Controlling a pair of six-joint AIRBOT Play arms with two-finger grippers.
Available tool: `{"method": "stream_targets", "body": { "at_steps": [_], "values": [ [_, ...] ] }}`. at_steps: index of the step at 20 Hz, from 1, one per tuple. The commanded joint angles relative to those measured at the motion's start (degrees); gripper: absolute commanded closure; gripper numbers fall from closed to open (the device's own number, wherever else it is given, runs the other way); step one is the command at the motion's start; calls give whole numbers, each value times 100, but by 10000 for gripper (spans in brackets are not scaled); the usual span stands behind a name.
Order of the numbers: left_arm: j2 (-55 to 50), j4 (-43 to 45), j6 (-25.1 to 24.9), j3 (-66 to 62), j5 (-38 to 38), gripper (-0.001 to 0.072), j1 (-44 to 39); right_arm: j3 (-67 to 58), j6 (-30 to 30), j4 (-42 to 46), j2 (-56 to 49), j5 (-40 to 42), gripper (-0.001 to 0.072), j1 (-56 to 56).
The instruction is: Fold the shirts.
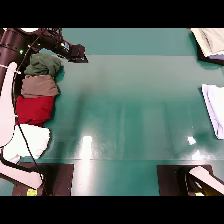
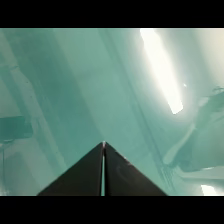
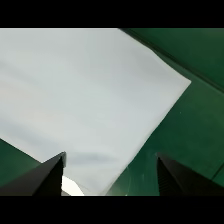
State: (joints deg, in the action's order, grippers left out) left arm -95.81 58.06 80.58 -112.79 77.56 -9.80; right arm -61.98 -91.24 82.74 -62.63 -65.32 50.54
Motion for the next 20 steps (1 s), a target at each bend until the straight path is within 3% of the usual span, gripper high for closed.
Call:
{"method": "stream_targets", "body": {
  "at_steps": [1,4,7,8,10,11,20],
  "values": [
    [4,0,-2,0,-4,683,2,-627,31,-813,4,-426,178,-404],
    [4,0,2,0,-2,683,2,-907,37,-1731,4,-581,189,-1521],
    [4,-4,2,0,133,683,2,-1071,39,-1661,2,-437,200,-2924],
    [4,-4,2,0,116,683,2,-1115,39,-1659,2,-350,275,-3305],
    [4,-4,2,0,85,683,2,-1198,138,-1661,4,-203,637,-3974],
    [4,-4,2,0,83,683,2,-1200,229,-1659,4,-114,693,-4240],
    [4,-4,2,0,83,683,2,-1040,286,-1661,-39,-289,694,-4841]
  ]
}}
